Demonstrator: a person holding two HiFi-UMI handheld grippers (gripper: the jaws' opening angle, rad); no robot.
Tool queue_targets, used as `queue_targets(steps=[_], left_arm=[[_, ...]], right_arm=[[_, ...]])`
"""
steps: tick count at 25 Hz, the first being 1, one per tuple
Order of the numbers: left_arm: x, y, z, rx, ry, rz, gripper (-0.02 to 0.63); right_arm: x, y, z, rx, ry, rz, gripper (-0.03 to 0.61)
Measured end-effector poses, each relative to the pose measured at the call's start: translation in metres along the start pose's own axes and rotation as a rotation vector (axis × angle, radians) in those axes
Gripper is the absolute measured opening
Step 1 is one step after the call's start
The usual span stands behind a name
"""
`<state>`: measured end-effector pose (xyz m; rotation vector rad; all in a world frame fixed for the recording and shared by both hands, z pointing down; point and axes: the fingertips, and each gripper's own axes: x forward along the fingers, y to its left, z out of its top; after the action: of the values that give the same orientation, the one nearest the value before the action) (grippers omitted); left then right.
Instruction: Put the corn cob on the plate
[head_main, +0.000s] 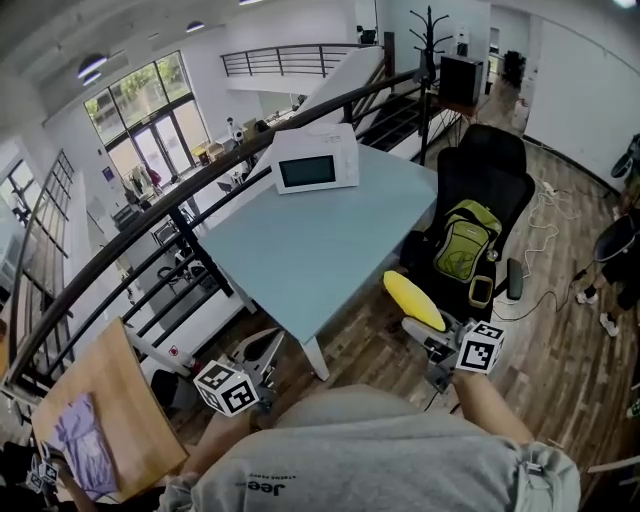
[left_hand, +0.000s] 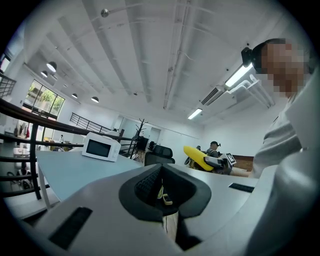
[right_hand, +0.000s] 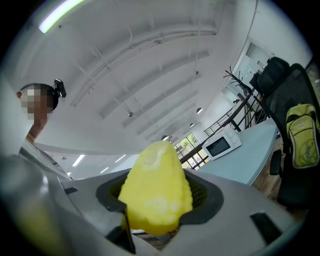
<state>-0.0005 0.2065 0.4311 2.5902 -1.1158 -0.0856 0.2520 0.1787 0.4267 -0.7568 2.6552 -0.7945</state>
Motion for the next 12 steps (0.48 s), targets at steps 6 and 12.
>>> queue_targets(steps=[6, 12], left_arm=[[0.013, -0.014, -0.011, -0.006, 0.026, 0.012, 0.018], [0.013, -0.005, -0.017, -0.021, 0.032, 0.014, 0.018]], right_arm=[[-0.011, -0.012, -0.001, 0.012, 0.010, 0.019, 0.255], [-0.006, -0.018, -0.008, 0.021, 0.023, 0.014, 0.255]])
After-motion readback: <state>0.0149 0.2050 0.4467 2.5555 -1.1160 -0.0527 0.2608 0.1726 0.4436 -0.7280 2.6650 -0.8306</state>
